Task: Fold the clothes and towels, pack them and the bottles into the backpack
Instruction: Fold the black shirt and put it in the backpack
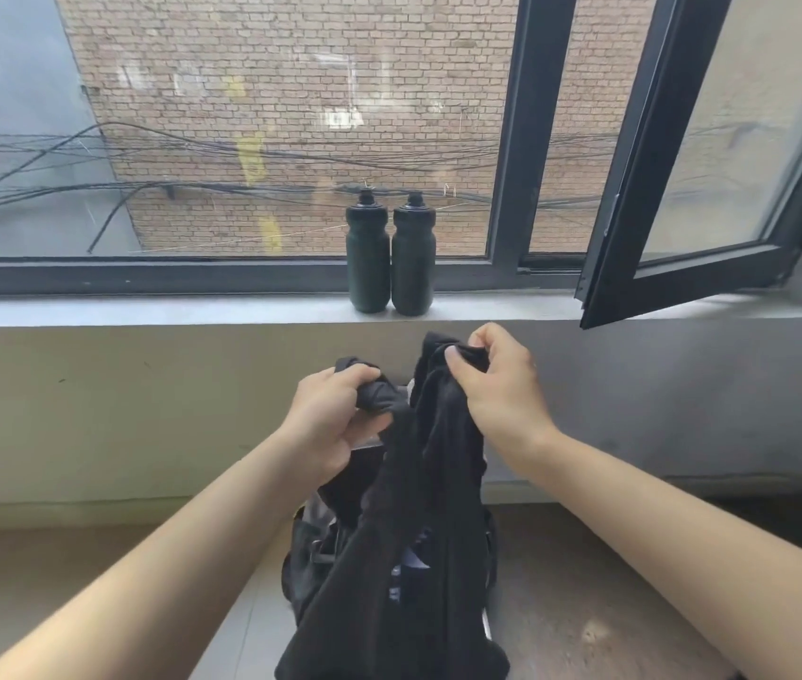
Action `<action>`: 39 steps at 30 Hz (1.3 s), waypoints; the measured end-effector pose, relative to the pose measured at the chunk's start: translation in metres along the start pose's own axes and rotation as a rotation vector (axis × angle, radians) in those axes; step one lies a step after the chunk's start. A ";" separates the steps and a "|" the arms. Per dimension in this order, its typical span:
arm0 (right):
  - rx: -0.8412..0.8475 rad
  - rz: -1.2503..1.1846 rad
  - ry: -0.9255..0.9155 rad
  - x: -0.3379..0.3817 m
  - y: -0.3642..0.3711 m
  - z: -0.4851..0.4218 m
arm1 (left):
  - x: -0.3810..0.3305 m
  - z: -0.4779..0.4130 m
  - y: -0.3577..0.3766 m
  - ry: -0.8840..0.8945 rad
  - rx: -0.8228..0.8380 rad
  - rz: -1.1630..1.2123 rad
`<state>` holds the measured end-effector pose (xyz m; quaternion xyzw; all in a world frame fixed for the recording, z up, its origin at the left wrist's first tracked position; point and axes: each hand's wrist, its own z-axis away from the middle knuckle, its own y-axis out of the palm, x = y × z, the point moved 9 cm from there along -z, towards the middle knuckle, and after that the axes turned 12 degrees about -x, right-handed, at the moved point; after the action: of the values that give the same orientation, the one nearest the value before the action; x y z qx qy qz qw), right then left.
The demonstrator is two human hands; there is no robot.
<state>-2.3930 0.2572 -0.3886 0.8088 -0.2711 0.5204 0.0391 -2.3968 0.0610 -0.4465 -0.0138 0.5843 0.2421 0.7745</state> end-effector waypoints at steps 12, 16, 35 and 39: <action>0.508 -0.040 -0.081 0.006 0.031 0.025 | -0.008 0.026 0.035 0.069 0.269 -0.143; 0.511 0.034 -0.153 0.005 0.030 0.029 | -0.010 0.032 0.043 0.142 0.323 -0.280; 0.504 -0.428 0.429 -0.020 -0.004 -0.005 | 0.052 -0.007 0.018 0.056 0.798 -0.652; 0.472 -0.430 0.402 -0.021 -0.007 -0.007 | 0.039 0.000 0.036 0.192 0.756 -0.520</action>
<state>-2.4020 0.2739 -0.4019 0.7156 0.0456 0.6969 0.0126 -2.4030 0.1066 -0.4725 0.1012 0.6778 -0.1922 0.7025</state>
